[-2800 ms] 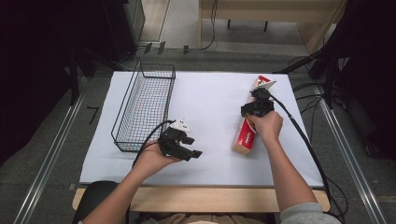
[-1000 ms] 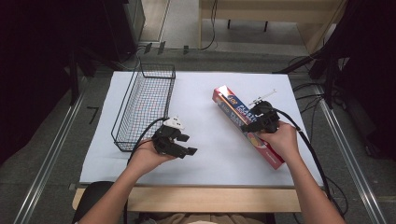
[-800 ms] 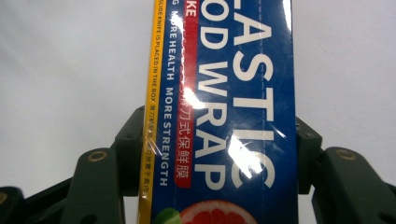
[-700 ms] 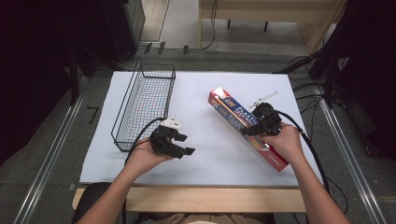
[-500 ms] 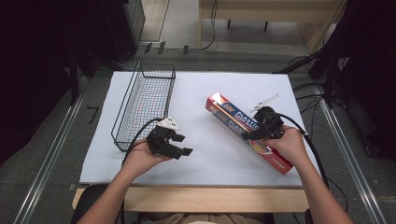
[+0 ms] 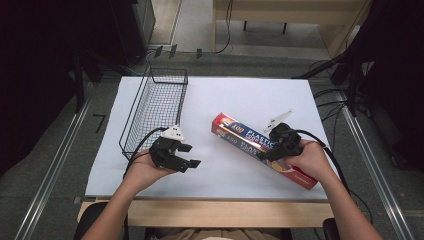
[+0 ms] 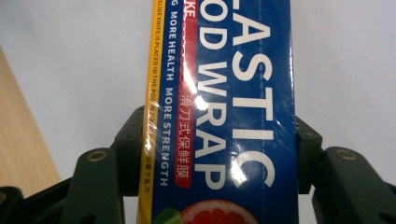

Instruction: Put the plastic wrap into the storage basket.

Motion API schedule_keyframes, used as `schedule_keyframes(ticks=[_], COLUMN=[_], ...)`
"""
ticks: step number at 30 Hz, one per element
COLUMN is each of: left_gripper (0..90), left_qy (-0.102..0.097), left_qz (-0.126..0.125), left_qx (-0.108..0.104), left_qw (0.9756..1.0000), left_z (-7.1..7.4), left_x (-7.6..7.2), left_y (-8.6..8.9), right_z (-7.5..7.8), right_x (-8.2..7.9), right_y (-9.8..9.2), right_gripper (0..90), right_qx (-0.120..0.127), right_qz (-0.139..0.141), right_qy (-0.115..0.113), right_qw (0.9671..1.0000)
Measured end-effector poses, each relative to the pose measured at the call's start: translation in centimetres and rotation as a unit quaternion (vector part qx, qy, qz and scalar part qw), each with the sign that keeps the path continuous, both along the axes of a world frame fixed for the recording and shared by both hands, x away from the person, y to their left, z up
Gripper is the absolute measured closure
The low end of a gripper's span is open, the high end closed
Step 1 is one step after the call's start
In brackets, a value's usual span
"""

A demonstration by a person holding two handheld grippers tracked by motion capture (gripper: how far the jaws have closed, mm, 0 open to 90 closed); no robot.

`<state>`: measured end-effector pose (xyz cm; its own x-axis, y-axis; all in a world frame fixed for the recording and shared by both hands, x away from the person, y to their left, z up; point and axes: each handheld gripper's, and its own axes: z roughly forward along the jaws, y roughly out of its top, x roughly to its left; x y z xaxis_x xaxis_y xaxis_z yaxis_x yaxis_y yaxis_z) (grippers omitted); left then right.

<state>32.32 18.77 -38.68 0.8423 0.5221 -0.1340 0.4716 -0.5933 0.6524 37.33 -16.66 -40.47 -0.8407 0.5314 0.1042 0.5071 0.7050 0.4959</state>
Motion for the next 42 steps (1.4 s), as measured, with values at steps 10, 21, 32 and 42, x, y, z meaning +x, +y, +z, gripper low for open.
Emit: schedule_keyframes(ticks=[10, 21, 32, 42], left_gripper=[34.7, 31.0, 28.6, 27.3], left_qy=[0.001, -0.021, -0.022, -0.026], left_qz=[0.0, -0.023, -0.047, -0.097], left_qx=[0.0, 0.013, 0.017, 0.033], left_qw=[1.0, 0.9994, 0.9985, 0.9944], left_z=[0.1, 0.4, 0.8, 1.2], left_x=[-0.1, -0.3, -0.3, -0.6], left_y=[0.5, 0.3, -0.1, -1.4], right_z=[-0.6, -0.2, -0.9, -0.6], right_x=[-1.1, -2.4, -3.5, -4.2], right_y=[1.1, 2.5, 3.8, 5.3], right_gripper=[41.3, 41.2, 41.3, 41.2], right_qx=[-0.005, -0.014, -0.024, -0.019], right_qz=[0.076, 0.132, 0.18, 0.217], right_qy=[-0.01, -0.005, -0.01, -0.021], right_qw=[0.997, 0.9911, 0.9833, 0.9758])
